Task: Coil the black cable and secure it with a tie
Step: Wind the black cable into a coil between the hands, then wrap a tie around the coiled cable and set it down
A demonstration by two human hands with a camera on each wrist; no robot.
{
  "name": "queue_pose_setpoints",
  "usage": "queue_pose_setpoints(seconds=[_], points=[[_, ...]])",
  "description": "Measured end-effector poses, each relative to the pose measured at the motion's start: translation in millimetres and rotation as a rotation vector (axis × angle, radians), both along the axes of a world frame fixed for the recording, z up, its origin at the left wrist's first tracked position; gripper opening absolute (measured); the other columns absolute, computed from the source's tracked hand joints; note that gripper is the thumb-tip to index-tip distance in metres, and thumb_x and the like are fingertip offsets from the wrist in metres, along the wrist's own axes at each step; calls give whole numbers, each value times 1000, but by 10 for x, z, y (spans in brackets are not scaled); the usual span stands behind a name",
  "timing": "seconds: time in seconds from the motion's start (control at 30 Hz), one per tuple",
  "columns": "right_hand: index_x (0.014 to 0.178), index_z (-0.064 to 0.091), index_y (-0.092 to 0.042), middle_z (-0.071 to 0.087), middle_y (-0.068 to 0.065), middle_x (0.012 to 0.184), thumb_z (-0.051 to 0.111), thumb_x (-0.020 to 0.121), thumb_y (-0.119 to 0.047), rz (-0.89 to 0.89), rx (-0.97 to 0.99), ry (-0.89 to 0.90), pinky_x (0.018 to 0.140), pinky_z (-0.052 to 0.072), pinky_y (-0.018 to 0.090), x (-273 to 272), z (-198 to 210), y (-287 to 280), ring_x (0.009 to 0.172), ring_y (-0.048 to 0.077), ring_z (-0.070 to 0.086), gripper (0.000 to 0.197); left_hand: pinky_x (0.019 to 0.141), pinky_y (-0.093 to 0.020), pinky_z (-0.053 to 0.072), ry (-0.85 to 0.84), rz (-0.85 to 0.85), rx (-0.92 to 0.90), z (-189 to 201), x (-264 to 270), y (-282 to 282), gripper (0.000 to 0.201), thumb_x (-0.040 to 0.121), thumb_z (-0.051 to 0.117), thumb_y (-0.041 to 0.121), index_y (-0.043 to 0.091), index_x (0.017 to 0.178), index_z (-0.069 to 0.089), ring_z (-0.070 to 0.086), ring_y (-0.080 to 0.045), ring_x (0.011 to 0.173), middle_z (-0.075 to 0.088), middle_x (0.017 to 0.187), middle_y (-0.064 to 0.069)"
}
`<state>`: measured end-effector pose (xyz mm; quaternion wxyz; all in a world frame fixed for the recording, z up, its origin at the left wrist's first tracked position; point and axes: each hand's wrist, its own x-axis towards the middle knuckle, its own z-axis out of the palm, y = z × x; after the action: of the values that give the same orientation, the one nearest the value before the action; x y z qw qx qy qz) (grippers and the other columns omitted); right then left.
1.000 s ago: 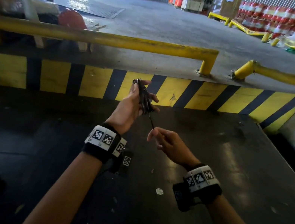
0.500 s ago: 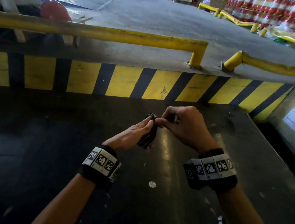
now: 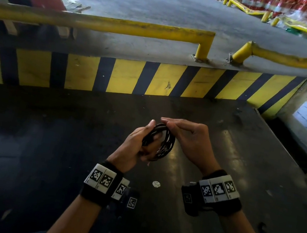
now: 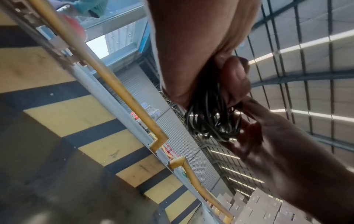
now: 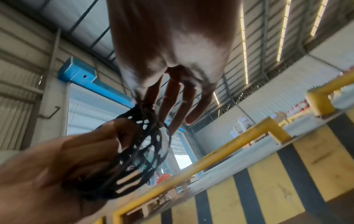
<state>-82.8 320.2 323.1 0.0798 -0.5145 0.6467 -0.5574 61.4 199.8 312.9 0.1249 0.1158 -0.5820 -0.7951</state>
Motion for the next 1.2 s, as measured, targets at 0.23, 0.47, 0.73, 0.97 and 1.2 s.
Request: queue_pose_setpoints(seconds=[0.23,0.47,0.73,0.97,1.2], points=[[124,72,-7,76,8,106,71,93,-8,-35,15,180,83,59,22,-14,-320,261,92,13,74,32,42,-29,19,-35,-54,-39,-130,-36,99,49,108,27,42,14,77,52,32,-10,38,37,48,7],[116,77,-10,76,1,90,72,93,-14,-262,151,-24,78,59,31,-37,-1132,807,82,12,72,25,51,-23,45,-278,-1,-390,-760,-314,503,50,107,30,39,7,88,63,53,-10,49,51,57,3],[116,76,-8,75,-2,91,71,93,-14,-372,463,-332,76,44,9,169,-1935,1795,76,-5,65,24,65,-31,46,-461,-242,-636,-1654,-375,1322,32,108,36,24,3,98,57,53,-14,67,57,77,-1],[117,77,-12,78,4,116,65,98,-25,-455,566,-648,103,54,29,178,-2472,2492,108,11,72,26,66,-26,43,-597,-392,-667,-2138,-546,1886,31,108,35,26,10,92,56,55,-14,71,57,78,2],[104,79,-17,78,4,106,64,90,-5,-839,709,-303,88,58,32,-507,-2709,2593,96,22,74,24,66,-26,47,-622,-386,-665,-2203,-745,1910,30,108,33,27,13,91,54,53,-12,69,56,81,-2]])
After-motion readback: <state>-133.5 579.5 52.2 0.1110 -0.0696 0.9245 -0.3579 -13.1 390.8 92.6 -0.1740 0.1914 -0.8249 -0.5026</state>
